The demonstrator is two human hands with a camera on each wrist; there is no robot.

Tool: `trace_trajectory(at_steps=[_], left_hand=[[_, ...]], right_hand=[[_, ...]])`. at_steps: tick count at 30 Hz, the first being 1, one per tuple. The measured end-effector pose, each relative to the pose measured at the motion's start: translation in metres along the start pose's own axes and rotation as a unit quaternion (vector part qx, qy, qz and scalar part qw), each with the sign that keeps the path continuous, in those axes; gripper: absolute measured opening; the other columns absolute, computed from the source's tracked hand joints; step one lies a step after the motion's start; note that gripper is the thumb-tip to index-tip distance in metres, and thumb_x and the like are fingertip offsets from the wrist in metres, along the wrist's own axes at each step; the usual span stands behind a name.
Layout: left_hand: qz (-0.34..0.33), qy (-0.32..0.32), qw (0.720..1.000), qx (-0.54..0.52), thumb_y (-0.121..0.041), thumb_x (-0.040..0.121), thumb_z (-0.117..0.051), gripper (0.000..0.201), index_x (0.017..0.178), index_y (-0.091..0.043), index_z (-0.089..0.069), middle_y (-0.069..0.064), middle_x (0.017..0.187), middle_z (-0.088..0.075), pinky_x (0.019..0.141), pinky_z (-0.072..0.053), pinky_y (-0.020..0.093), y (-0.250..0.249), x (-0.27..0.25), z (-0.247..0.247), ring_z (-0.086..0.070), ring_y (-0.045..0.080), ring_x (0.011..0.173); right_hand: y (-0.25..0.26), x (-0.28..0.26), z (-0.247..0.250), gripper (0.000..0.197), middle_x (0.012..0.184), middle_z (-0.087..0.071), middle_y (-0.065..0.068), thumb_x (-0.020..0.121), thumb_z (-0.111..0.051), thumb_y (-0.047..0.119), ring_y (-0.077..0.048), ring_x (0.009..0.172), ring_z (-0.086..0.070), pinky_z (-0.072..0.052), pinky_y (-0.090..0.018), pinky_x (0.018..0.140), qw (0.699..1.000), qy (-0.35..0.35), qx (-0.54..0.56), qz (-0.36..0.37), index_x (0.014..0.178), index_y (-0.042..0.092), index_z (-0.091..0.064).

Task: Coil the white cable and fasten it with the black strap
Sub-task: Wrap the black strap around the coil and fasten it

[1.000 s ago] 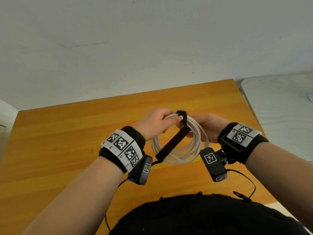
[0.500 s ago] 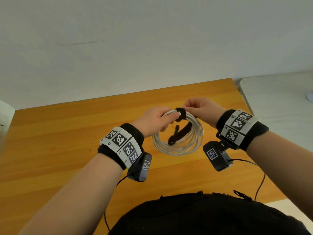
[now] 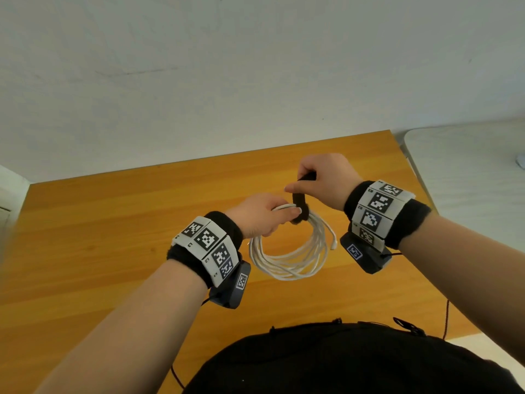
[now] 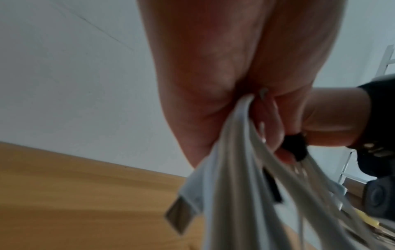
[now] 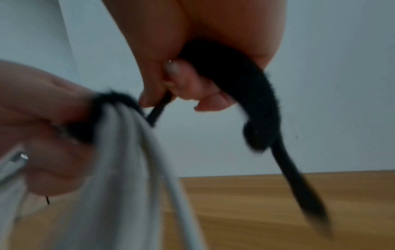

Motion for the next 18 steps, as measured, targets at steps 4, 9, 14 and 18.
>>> trace_trajectory(at_steps=[4,9,14,18], left_hand=[[0.016,-0.059,0.998,0.012,-0.036,0.099,-0.038,0.036,0.072,-0.018,-0.054,0.003,0.058,-0.040,0.058,-0.030,0.032,0.004,0.007,0.002,-0.037,0.020,0.056],[0.057,-0.106,0.990,-0.076,-0.036,0.099,-0.037,0.041,0.070,-0.009,-0.047,0.006,0.059,-0.035,0.064,-0.029,0.036,0.008,0.015,0.003,-0.032,0.021,0.054],[0.086,-0.113,0.937,-0.318,-0.031,0.099,-0.043,0.032,0.079,-0.010,-0.055,0.003,0.064,-0.041,0.055,-0.035,0.031,0.020,0.018,0.002,-0.038,0.014,0.046],[0.090,-0.107,0.902,-0.408,-0.032,0.094,-0.051,0.030,0.076,-0.008,-0.056,0.001,0.063,-0.040,0.050,-0.031,0.027,0.020,0.015,0.003,-0.034,0.008,0.038]], right_hand=[[0.009,-0.007,-0.004,0.028,0.062,-0.049,0.010,0.081,-0.067,0.040,-0.003,0.058,-0.043,-0.036,-0.020,0.052,1.000,-0.024,-0.004,0.007,0.070,0.018,-0.053],[0.015,-0.015,-0.009,0.023,0.065,-0.055,0.005,0.088,-0.060,0.033,-0.012,0.061,-0.049,-0.040,-0.025,0.055,0.999,-0.024,0.000,0.031,0.076,0.013,-0.062],[0.020,-0.024,-0.014,0.027,0.098,-0.068,-0.005,0.097,-0.044,0.026,-0.023,0.089,-0.060,-0.050,-0.037,0.077,0.993,0.022,-0.098,0.065,0.109,0.017,-0.066],[0.020,-0.028,-0.020,0.032,0.105,-0.062,-0.007,0.100,-0.036,0.025,-0.026,0.096,-0.058,-0.050,-0.039,0.079,0.976,0.057,-0.199,0.073,0.122,0.019,-0.059]])
Point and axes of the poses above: each hand's wrist, its own x-axis towards the middle knuckle, its own z-axis out of the back of the hand, y = z × x, the point moved 2 cm from there along x, towards the middle knuckle
